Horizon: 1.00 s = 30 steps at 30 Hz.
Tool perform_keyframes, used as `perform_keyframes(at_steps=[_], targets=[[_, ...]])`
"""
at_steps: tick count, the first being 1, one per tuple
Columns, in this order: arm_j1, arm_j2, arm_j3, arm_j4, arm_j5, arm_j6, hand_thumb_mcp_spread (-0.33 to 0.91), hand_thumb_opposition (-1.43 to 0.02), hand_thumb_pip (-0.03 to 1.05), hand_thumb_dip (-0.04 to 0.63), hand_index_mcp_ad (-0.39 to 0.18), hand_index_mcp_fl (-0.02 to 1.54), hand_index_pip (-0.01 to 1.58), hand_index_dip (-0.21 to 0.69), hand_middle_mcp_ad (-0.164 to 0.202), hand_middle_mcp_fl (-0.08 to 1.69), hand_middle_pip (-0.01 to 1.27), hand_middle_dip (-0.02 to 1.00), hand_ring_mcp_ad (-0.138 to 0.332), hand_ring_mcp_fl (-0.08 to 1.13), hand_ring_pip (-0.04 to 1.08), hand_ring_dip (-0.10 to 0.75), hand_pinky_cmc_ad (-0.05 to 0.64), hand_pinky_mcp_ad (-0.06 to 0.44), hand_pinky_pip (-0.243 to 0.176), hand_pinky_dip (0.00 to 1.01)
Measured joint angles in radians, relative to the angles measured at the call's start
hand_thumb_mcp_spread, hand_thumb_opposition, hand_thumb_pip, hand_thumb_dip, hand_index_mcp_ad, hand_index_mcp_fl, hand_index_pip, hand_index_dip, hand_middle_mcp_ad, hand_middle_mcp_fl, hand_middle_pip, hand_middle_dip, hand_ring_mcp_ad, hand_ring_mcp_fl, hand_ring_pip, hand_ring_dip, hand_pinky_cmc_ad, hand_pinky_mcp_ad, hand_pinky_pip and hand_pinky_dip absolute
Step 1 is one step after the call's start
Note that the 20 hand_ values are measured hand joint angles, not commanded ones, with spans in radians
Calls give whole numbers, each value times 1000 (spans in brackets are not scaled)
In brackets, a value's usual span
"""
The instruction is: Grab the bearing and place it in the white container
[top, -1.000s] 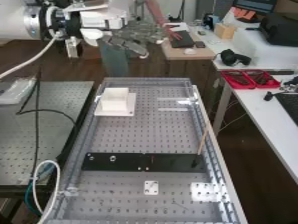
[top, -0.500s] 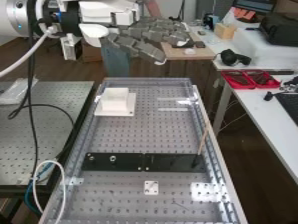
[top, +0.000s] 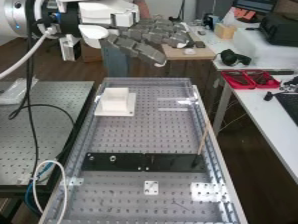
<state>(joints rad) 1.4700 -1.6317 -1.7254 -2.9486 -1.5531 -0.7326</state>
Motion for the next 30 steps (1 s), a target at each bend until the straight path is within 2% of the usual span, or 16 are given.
perform_keyframes(at_steps=[7,11,30], targets=[[-2,11,-27,20,-6,28,253,-682,482,140,-106,59,101,91,52,24,124,140,126,-5,80,51,394,295,-93,264],[3,11,-34,29,-6,24,255,-682,456,131,-106,59,101,91,52,24,126,140,126,-5,80,51,393,295,-93,264],[6,-6,14,-24,-8,11,255,-682,456,127,-110,61,101,91,52,24,126,140,126,-5,80,51,394,295,-94,267]])
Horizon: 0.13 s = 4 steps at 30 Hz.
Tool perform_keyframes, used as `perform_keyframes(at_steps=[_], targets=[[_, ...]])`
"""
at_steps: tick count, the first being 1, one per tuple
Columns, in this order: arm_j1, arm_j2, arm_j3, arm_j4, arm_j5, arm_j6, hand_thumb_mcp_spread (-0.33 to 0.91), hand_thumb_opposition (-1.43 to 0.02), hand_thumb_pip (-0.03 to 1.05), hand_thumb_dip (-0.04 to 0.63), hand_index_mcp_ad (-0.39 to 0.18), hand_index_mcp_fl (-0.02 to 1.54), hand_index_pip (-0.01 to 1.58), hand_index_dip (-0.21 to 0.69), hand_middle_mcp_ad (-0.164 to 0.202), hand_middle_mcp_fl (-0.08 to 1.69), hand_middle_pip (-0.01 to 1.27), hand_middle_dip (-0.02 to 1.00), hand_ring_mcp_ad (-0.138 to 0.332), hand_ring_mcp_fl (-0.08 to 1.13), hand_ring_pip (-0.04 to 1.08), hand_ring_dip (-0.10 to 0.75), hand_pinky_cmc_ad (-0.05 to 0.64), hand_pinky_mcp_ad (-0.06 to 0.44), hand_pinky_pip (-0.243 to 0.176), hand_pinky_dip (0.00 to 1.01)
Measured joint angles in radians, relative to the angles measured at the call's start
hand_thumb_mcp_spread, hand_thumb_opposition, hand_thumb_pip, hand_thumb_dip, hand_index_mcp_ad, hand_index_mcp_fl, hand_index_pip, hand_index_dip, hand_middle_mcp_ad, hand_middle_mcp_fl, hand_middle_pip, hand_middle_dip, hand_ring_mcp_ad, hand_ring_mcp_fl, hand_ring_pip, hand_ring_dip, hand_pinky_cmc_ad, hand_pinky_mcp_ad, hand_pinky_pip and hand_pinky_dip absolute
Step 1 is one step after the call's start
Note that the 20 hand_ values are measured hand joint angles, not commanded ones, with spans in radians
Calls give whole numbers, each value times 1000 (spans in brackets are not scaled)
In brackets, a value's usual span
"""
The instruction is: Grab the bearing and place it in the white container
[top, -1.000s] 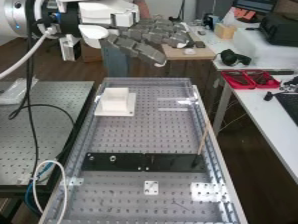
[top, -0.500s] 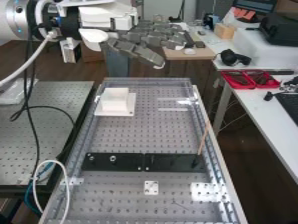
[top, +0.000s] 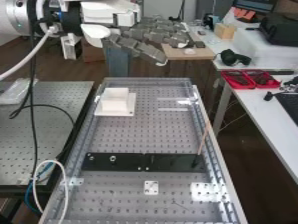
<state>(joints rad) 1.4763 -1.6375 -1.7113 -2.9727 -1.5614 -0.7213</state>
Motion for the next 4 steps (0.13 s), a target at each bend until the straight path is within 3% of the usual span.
perform_keyframes(at_steps=[4], targets=[[0,3,-1,-2,0,-3,255,-682,456,131,-110,58,101,91,52,24,124,140,126,-5,80,51,394,295,-94,267]])
